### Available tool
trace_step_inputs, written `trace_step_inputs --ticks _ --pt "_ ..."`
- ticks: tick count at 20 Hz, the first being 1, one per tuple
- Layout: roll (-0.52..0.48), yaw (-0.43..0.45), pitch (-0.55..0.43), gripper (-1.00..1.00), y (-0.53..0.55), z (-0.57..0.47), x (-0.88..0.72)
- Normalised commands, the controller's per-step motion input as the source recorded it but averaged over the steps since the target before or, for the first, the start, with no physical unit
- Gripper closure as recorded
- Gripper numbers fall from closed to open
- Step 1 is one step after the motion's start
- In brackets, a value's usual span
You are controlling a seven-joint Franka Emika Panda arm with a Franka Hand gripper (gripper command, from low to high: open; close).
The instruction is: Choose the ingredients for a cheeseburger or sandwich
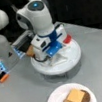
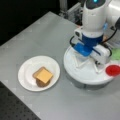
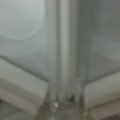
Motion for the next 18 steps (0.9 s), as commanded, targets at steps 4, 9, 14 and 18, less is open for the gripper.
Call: trace_step_inputs --ticks 4,9,14,18 --pt "-0.101 0.256 -0.134 -1.0 0.06 -0.15 -0.13" --pt "-0.11 0.36 -0.139 -1.0 -0.01 -0.19 -0.17" --pt "-0.132 0.465 -0.133 -1.0 -0.07 -0.21 -0.19" --pt "-0.121 0.432 -0.148 -1.0 -0.07 -0.26 -0.17"
